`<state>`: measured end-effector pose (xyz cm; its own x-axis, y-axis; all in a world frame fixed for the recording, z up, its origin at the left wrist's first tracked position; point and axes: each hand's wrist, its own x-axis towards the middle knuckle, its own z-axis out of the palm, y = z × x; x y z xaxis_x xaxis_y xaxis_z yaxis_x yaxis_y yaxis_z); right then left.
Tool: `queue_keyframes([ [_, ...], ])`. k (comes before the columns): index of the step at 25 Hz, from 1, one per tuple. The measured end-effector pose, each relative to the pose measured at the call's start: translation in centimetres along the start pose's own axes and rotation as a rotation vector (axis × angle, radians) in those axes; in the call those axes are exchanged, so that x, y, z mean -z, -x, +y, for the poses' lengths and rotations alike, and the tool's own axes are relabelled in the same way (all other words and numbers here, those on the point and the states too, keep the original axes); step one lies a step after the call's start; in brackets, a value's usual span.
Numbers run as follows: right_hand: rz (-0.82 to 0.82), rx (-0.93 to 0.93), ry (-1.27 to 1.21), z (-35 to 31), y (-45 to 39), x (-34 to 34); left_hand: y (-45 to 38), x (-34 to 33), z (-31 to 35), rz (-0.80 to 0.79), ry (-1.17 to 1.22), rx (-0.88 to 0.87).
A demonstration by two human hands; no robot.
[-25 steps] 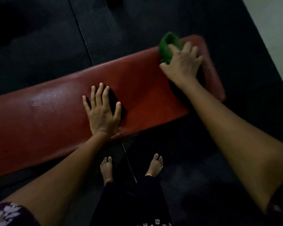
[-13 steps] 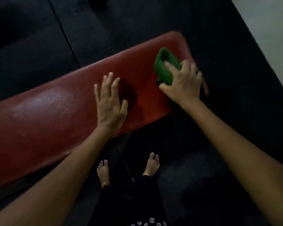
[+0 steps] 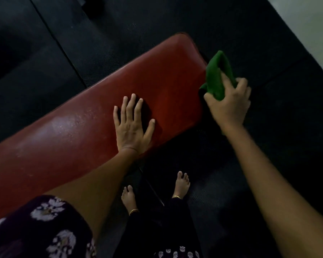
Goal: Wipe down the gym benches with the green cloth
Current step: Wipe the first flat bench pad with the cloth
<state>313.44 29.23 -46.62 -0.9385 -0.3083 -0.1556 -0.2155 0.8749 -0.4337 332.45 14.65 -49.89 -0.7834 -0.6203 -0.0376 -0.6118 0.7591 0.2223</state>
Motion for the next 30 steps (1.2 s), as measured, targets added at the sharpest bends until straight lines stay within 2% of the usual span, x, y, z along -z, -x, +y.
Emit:
queue_keyframes([
  [2,0.081,-0.046,-0.061,-0.4,5.9,-2.0,0.0,0.0,0.1,-0.004,0.001,0.006],
  [5,0.075,-0.148,-0.482,-0.2,8.8,-4.0,0.0,0.0,0.2,-0.005,0.002,0.017],
  [9,0.249,-0.164,-0.567,0.6,4.9,-4.0,-0.6,-0.2,0.0,0.024,0.004,-0.013],
  [11,0.303,-0.27,-0.605,-0.2,5.9,-4.8,-0.6,-0.3,0.0,0.032,0.004,-0.018],
  [13,0.286,-0.356,-0.643,-2.2,9.4,-6.7,-0.6,-0.3,0.2,0.028,0.0,-0.009],
  [16,0.2,-0.311,-0.789,-5.3,15.2,-8.9,-0.6,-0.2,0.7,0.006,0.012,0.01],
  [18,0.198,-0.322,-0.87,-5.4,14.8,-8.6,-0.7,0.2,0.7,-0.025,0.04,0.007],
  [20,0.257,-0.386,-0.863,-4.2,11.8,-7.6,-1.0,1.0,0.1,-0.082,0.108,-0.056],
  [23,0.339,-0.453,-0.836,-3.2,9.3,-7.3,-0.4,2.7,-2.8,-0.167,0.196,-0.257],
  [28,0.221,-0.393,-0.887,-8.8,19.6,-11.8,7.8,4.6,-12.3,-0.203,0.003,-0.358],
  [30,0.238,-0.427,-0.969,-9.0,20.2,-11.5,8.8,4.2,-14.4,-0.186,-0.099,-0.436],
])
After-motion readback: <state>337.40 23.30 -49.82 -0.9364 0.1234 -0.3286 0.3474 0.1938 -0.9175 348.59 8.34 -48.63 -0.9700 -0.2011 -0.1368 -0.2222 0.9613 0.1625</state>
